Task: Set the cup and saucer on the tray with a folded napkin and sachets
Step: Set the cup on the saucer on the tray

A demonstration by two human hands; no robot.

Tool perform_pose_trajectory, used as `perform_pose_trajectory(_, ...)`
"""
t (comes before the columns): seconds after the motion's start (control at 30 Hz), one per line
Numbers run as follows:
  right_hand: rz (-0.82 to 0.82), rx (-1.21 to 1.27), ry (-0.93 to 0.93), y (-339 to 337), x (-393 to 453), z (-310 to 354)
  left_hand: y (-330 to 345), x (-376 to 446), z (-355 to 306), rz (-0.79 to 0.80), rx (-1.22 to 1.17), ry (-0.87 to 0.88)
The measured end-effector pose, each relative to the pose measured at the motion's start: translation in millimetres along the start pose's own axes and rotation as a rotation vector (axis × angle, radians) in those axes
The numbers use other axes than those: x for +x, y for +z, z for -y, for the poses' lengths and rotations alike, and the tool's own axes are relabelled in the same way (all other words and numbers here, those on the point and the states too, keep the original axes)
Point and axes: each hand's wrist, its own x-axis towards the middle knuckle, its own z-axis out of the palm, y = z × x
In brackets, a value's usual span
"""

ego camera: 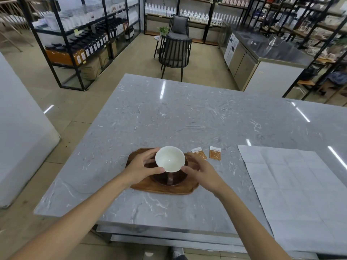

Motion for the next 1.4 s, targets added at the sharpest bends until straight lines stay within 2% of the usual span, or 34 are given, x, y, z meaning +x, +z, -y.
perform_pose_trajectory(0.07, 0.059, -0.043, -0.051, 12, 3, -3, -2, 0, 0, 0.032, 0.021, 0.001)
perform_pose_trajectory(0.23, -0.022, -0.047, -0.062, 25, 3, -12, -5, -1, -1, 0.075, 0.046, -0.027)
perform_pose_trajectory(0.87, -0.010, -0.083, -0.066, 30, 3, -14, 0, -6, -4, 0.046, -0.012, -0.039)
perform_pose_trajectory(1.0, -0.084, -0.083, -0.025, 31, -8, -15, 5, -9, -6, 0.088, 0.032, -0.033)
perform_pose_trajectory(1.07, -0.167, -0.094, -0.018, 33, -15, -13, 7, -13, -6, 0.030, 0.090, -0.034)
perform_pose_trajectory(1.17, -0.225, -0.127, -0.055, 28, -21, -14, 2, -15, -4, -0.158, 0.428, 0.073)
perform_pose_trajectory(1.27, -0.269, -0.149, -0.026, 12, -41, -28, 11, -19, -14, -0.228, 0.726, 0.289)
perform_pose_trajectory(1.4, -0.332, -0.195, 0.048, -23, -75, -66, 56, -26, -32, -0.171, 0.775, 0.465)
